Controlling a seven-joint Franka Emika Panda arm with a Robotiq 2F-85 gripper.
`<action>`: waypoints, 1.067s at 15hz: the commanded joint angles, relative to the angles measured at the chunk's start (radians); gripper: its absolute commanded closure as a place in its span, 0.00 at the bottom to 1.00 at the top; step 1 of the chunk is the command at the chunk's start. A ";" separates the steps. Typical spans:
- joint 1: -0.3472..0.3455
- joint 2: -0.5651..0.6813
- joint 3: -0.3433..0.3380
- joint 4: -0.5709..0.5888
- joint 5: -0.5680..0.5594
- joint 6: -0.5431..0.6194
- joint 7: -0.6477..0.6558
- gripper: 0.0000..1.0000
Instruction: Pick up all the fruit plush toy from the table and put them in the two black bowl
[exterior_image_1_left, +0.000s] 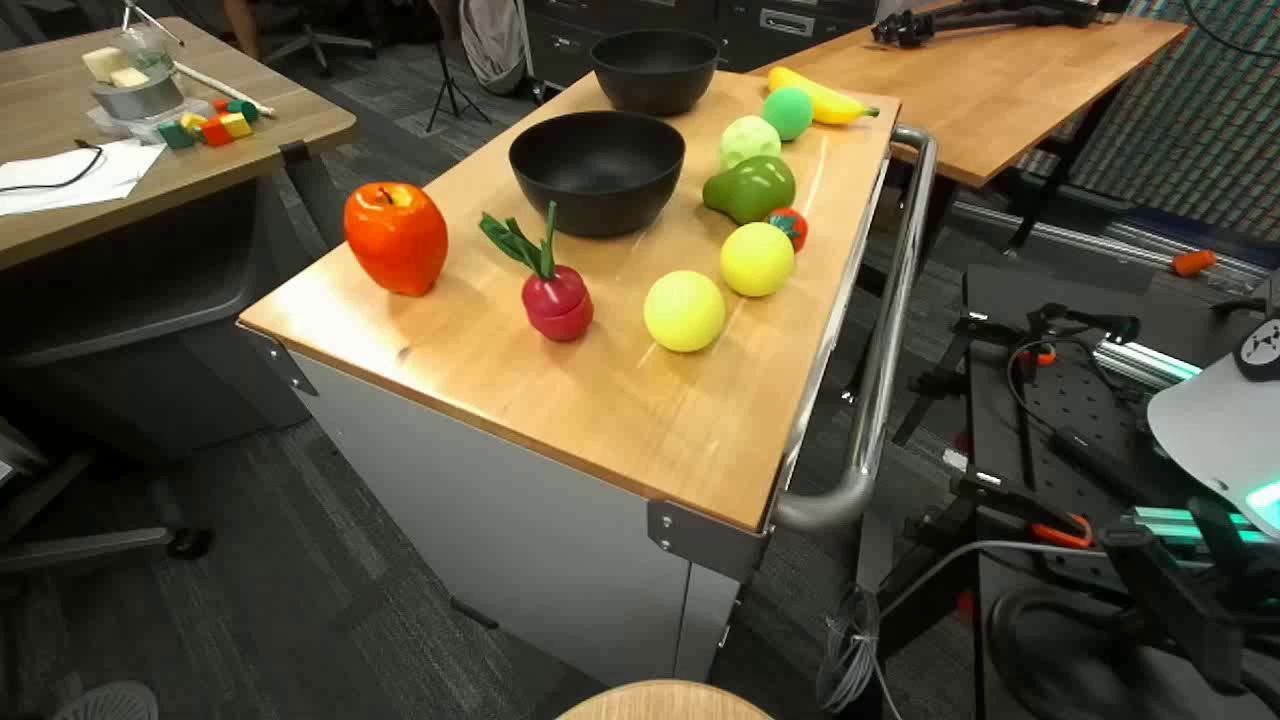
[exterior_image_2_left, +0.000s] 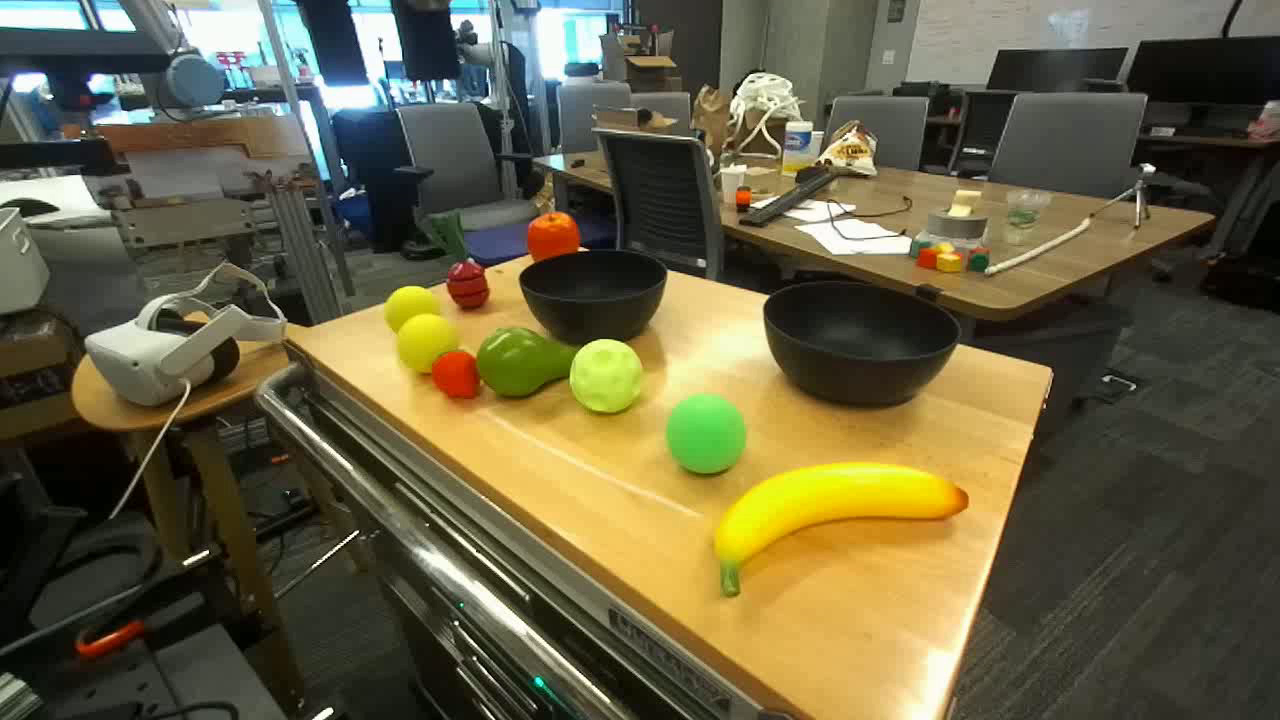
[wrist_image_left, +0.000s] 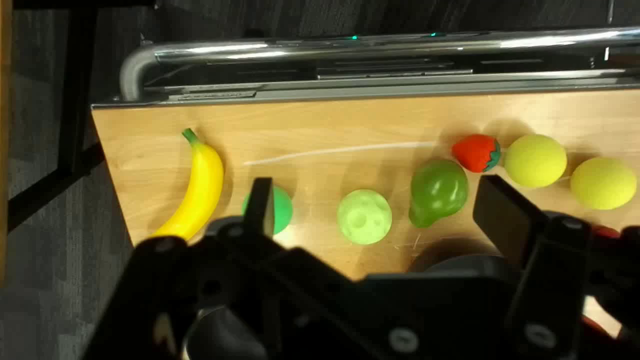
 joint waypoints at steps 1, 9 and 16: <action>0.004 0.000 -0.003 0.007 -0.001 -0.003 0.002 0.00; 0.004 -0.007 -0.003 0.016 -0.002 -0.003 0.002 0.00; 0.173 0.213 -0.032 0.333 0.124 0.034 -0.287 0.00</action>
